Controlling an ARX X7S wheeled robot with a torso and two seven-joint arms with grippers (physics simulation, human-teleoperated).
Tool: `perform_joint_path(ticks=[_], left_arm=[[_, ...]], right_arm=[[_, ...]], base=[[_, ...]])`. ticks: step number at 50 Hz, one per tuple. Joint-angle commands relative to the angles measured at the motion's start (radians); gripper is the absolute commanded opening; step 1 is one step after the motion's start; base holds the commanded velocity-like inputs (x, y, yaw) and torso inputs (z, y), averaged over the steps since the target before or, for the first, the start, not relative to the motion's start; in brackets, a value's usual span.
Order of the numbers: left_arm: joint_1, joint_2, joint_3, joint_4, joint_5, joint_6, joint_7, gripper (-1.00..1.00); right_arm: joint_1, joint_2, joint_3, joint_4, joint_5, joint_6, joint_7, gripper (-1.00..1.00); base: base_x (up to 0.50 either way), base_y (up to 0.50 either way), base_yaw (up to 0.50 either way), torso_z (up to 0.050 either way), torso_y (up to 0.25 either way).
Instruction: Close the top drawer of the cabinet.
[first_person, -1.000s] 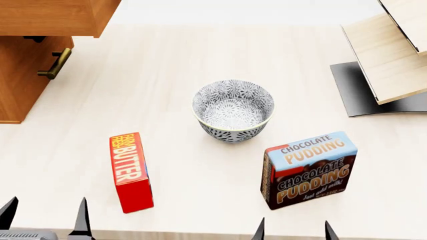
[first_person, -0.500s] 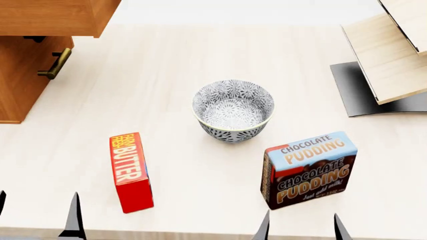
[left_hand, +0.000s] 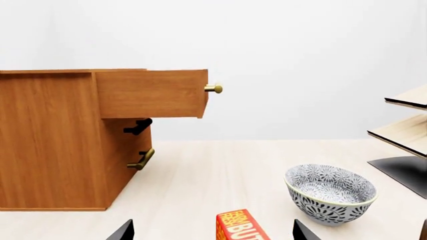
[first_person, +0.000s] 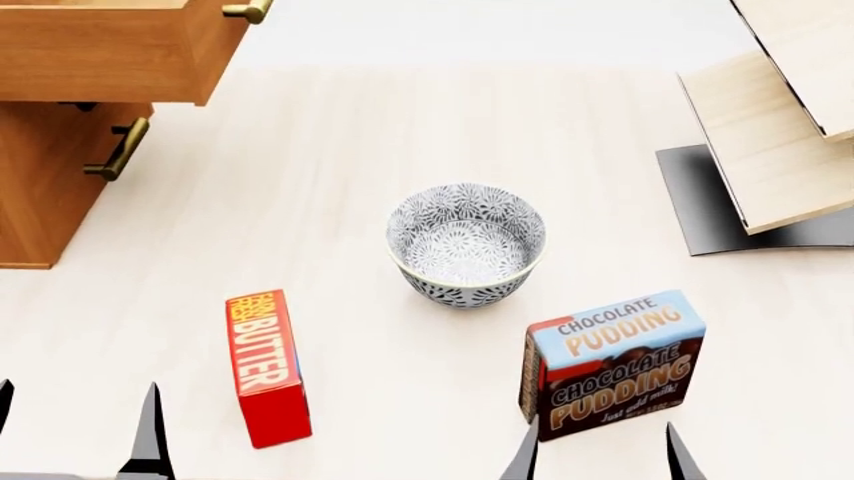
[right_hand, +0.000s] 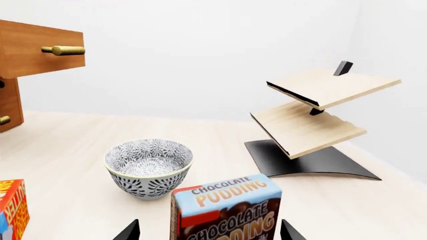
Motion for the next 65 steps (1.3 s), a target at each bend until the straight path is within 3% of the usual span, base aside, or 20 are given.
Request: perform_joint_path(ticks=[1, 12, 29, 39, 51, 65], left_arm=[[0.001, -0.007, 0.006, -0.004, -0.003, 0.015, -0.008, 1.0], [-0.004, -0.013, 0.015, -0.02, -0.01, 0.021, -0.018, 1.0], [-0.004, -0.026, 0.024, -0.018, -0.025, 0.022, -0.03, 1.0], [-0.005, -0.032, 0.026, -0.019, -0.04, 0.024, -0.033, 1.0], [-0.003, -0.041, 0.038, -0.02, -0.04, 0.032, -0.04, 1.0], [-0.011, -0.047, 0.05, -0.029, -0.042, 0.034, -0.049, 1.0]], right_arm=[[0.006, 0.005, -0.006, 0.008, 0.005, -0.001, 0.01, 1.0], [0.011, 0.013, -0.013, 0.023, 0.018, -0.005, 0.019, 1.0], [0.012, 0.024, -0.028, 0.03, 0.022, -0.018, 0.037, 1.0], [0.019, 0.027, -0.038, 0.047, 0.014, -0.027, 0.052, 1.0], [0.019, 0.034, -0.041, 0.048, 0.015, -0.033, 0.058, 1.0], [0.025, 0.039, -0.047, 0.055, 0.018, -0.036, 0.066, 1.0]], base=[[0.0, 0.0, 0.0, 0.05, 0.0], [0.0, -0.04, 0.0, 0.05, -0.015], [0.0, -0.47, 0.0, 0.05, -0.018], [0.0, -0.03, 0.0, 0.047, 0.0], [0.02, 0.0, 0.0, 0.005, 0.0], [0.34, -0.04, 0.0, 0.0, 0.0]])
